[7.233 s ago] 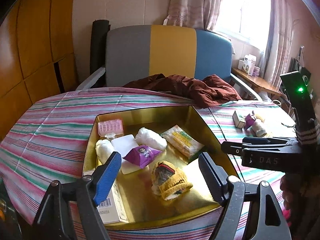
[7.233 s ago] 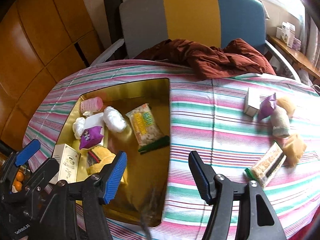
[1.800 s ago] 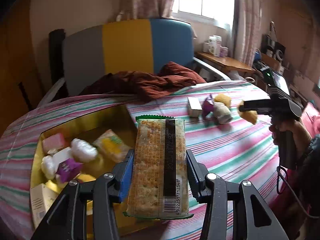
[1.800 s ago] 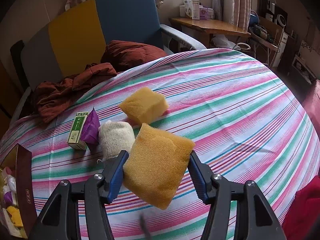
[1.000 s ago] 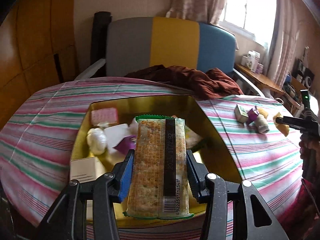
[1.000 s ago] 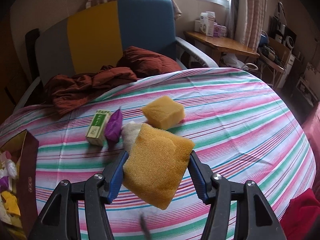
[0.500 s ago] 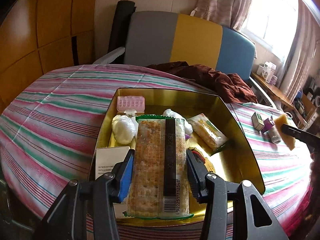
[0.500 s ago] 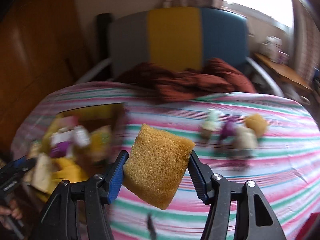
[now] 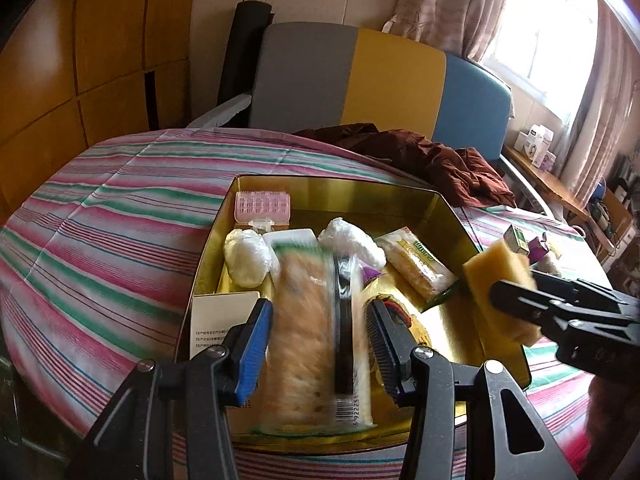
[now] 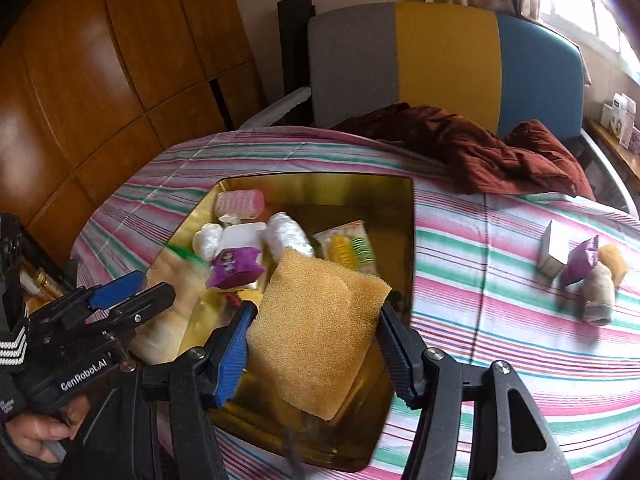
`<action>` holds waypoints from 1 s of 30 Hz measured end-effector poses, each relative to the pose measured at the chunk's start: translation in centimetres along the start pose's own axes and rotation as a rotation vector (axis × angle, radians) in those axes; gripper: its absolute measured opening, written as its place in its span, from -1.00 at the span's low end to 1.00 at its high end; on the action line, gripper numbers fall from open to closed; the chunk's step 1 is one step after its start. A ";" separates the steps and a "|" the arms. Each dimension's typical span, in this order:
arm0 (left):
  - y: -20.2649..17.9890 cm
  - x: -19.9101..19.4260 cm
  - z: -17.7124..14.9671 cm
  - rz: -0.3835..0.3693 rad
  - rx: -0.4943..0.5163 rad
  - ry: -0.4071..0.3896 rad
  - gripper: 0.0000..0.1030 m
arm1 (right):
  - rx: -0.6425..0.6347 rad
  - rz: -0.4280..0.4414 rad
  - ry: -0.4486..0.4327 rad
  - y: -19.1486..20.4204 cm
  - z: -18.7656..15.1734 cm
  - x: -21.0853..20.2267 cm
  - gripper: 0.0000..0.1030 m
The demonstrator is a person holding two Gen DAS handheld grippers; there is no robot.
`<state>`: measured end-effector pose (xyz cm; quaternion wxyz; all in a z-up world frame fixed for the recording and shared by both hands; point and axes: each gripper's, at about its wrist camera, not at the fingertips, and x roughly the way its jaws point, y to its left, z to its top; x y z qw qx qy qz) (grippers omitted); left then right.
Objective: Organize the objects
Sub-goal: 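Carry the cracker pack and yellow sponge into the gold tray and open both grippers, then move both grippers from the tray back to the pile of items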
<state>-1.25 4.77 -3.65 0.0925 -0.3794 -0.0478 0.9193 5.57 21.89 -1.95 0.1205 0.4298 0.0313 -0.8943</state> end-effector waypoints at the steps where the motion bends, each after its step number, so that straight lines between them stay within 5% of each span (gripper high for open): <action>1: 0.0 -0.1 0.0 -0.001 0.001 -0.003 -0.04 | 0.000 0.002 0.001 0.1 0.0 0.1 0.17; 17: -0.5 -1.1 0.0 0.015 0.018 -0.042 0.23 | 0.010 -0.007 0.047 1.1 -1.2 1.7 0.57; 30: -0.5 -2.4 0.3 0.042 0.025 -0.085 0.37 | 0.044 -0.036 0.021 0.1 -1.6 0.2 0.60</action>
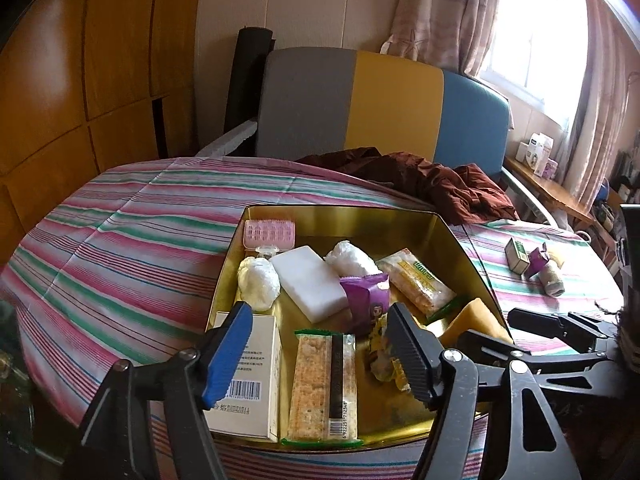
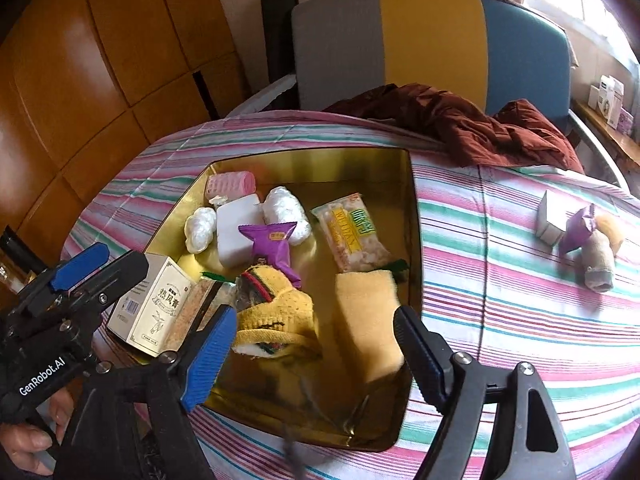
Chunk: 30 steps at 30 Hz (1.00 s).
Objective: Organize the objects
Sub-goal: 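Move both grippers from the tray back to the pile of items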
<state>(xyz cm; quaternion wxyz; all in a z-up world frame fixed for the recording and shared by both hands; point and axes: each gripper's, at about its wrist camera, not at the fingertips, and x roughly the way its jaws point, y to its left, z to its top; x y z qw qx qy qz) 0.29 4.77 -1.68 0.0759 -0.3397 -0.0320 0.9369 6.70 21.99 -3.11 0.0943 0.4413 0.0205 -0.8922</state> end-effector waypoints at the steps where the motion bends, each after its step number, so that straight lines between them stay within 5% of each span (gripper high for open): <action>1: -0.1 0.0 0.0 0.002 0.003 0.000 0.38 | 0.004 -0.002 -0.003 -0.1 0.0 -0.1 0.60; 19: -1.3 -0.7 -0.3 -0.018 0.048 0.003 0.48 | 0.110 -0.081 -0.017 -3.8 0.0 -1.5 0.60; 30: -3.2 -0.4 -0.1 -0.061 0.098 0.019 0.51 | 0.295 -0.183 0.057 -11.4 0.0 -1.4 0.60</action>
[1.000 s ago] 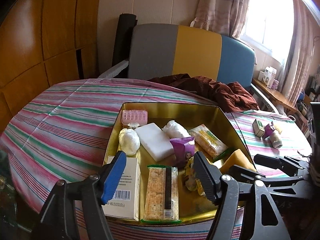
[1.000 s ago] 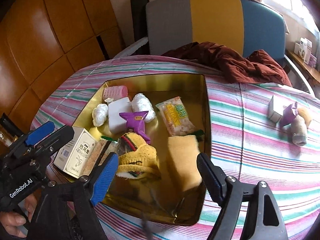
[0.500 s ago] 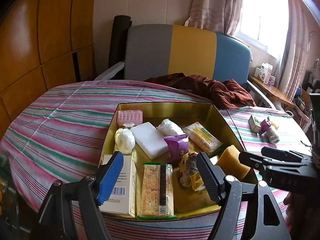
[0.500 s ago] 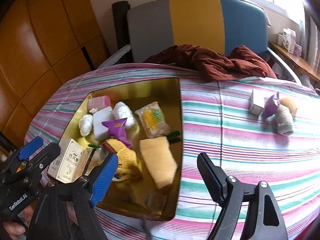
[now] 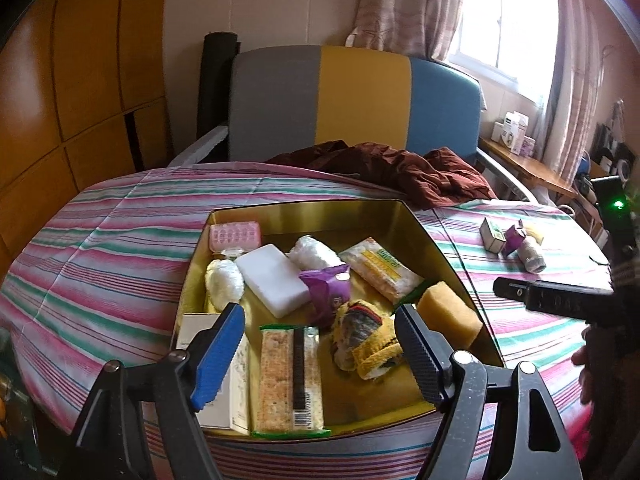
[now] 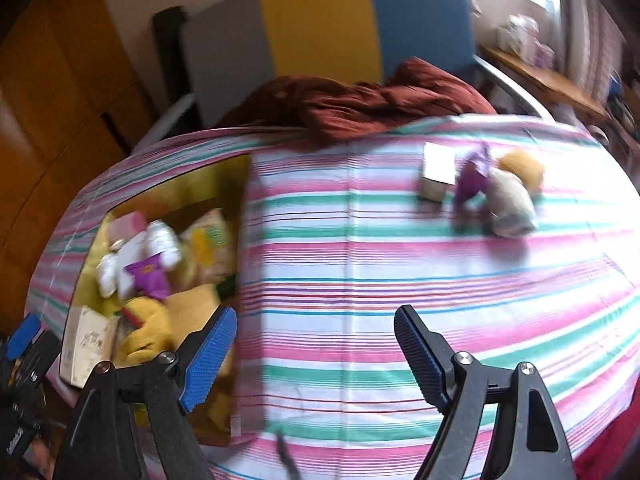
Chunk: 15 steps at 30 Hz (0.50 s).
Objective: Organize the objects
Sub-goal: 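Move both grippers from the tray back to the pile of items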
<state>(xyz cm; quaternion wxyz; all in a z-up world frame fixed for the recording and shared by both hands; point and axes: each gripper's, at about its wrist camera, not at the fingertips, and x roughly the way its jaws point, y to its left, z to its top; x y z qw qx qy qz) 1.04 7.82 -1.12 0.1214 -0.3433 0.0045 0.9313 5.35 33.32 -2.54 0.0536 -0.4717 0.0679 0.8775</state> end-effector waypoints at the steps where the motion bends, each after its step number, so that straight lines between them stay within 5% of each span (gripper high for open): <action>1: -0.1 0.0 0.1 -0.003 0.003 0.001 0.51 | 0.020 -0.009 0.004 -0.9 0.2 0.1 0.60; 15: -2.9 1.5 0.9 -0.053 0.057 0.026 0.51 | 0.271 -0.165 0.031 -14.6 4.1 0.4 0.60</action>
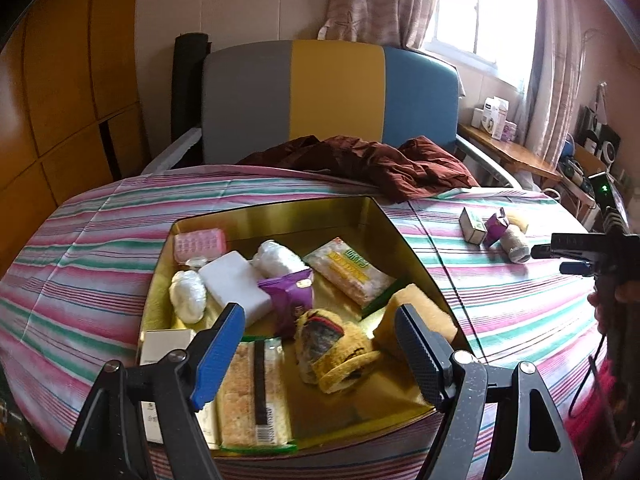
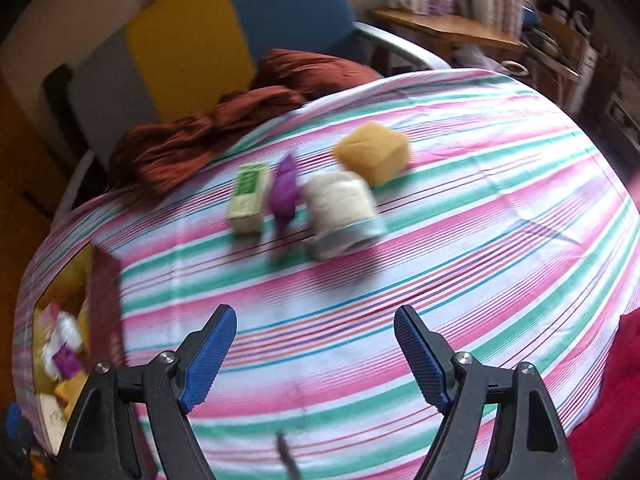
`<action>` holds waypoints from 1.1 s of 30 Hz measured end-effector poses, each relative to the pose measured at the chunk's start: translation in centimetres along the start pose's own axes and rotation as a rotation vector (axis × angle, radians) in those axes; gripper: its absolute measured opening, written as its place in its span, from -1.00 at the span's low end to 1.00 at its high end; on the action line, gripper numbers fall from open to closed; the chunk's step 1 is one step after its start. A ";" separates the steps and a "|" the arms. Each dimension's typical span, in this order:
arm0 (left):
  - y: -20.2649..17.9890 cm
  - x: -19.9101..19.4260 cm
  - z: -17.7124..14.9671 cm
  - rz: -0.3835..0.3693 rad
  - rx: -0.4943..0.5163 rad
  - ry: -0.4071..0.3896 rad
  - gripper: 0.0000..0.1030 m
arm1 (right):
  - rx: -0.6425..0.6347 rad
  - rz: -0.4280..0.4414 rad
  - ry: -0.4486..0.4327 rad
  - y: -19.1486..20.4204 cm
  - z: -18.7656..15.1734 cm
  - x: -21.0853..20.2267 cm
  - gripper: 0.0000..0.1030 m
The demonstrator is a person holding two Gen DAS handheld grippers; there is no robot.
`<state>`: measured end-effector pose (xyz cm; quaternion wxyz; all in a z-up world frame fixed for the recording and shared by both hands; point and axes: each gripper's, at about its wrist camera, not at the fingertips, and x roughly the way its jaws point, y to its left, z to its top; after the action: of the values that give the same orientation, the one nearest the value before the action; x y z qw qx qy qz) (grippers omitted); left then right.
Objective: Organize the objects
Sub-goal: 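Move both grippers from the tray back to the pile of items, then grasp the green medicine box with the left gripper while the right grasps the knitted bundle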
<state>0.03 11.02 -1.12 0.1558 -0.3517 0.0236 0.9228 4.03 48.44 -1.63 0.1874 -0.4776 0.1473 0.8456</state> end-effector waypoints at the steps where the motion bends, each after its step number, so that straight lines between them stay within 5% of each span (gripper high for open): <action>1: -0.2 0.1 0.1 -0.003 0.003 0.003 0.51 | 0.004 -0.005 0.002 -0.3 0.3 0.2 0.60; 21: -6.5 3.5 5.9 -0.135 0.084 0.045 0.56 | -0.150 -0.042 0.061 -0.5 5.5 8.0 0.56; 26: -9.1 4.9 7.9 -0.180 0.105 0.065 0.56 | -0.155 0.034 0.063 -0.6 5.8 7.4 -0.01; 33: -13.3 8.2 9.2 -0.229 0.148 0.145 0.56 | -0.112 -0.027 0.095 -2.0 5.4 6.2 -0.05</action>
<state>-7.56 27.32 1.27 0.2833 -0.4055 0.0623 0.8668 -2.00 53.63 -4.42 0.1647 -0.5287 0.1018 0.8264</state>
